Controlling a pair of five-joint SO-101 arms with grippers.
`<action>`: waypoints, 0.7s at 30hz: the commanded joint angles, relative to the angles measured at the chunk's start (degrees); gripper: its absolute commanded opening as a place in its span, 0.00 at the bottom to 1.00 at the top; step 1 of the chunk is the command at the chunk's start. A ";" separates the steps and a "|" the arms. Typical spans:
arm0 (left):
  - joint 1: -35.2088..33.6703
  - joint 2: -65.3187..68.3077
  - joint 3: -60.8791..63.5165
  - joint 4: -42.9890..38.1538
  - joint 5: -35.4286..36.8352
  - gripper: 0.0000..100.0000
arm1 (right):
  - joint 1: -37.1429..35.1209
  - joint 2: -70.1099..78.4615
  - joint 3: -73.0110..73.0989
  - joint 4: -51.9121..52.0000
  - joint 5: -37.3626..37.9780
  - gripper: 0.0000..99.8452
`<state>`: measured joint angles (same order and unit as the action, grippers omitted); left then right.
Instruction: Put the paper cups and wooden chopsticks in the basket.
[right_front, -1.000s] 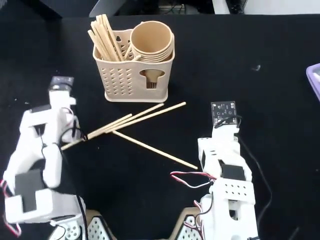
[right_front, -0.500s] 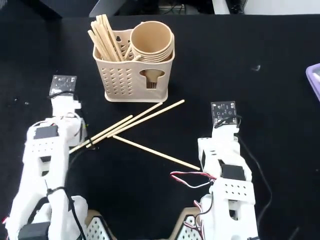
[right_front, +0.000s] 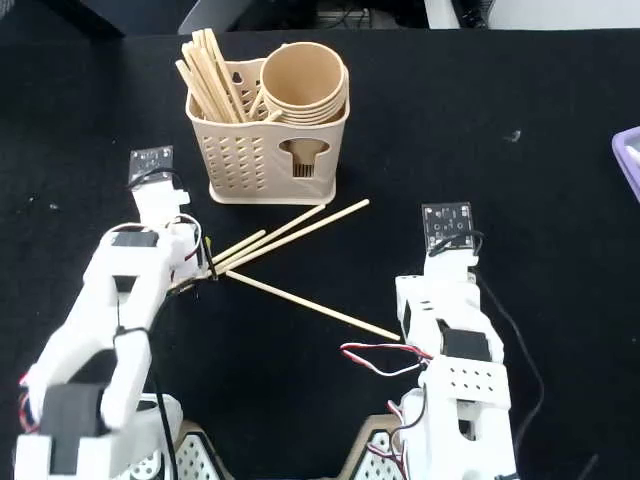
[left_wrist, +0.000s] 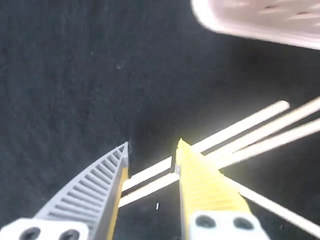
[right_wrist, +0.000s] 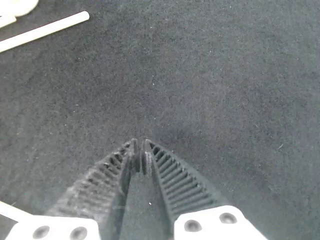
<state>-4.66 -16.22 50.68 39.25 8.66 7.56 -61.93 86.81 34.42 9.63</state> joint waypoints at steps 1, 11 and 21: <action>-2.15 3.78 -6.11 -0.35 8.97 0.16 | 0.35 -1.36 -0.40 -1.49 -0.09 0.02; 3.82 5.98 -6.90 -0.79 10.46 0.16 | 0.26 -1.36 -0.57 -1.49 -0.09 0.02; 7.87 6.42 -5.58 -0.26 9.32 0.16 | 0.26 -1.36 -0.40 -1.49 -0.09 0.02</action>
<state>0.97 -9.71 46.29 39.25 18.77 7.56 -61.93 86.81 34.42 9.63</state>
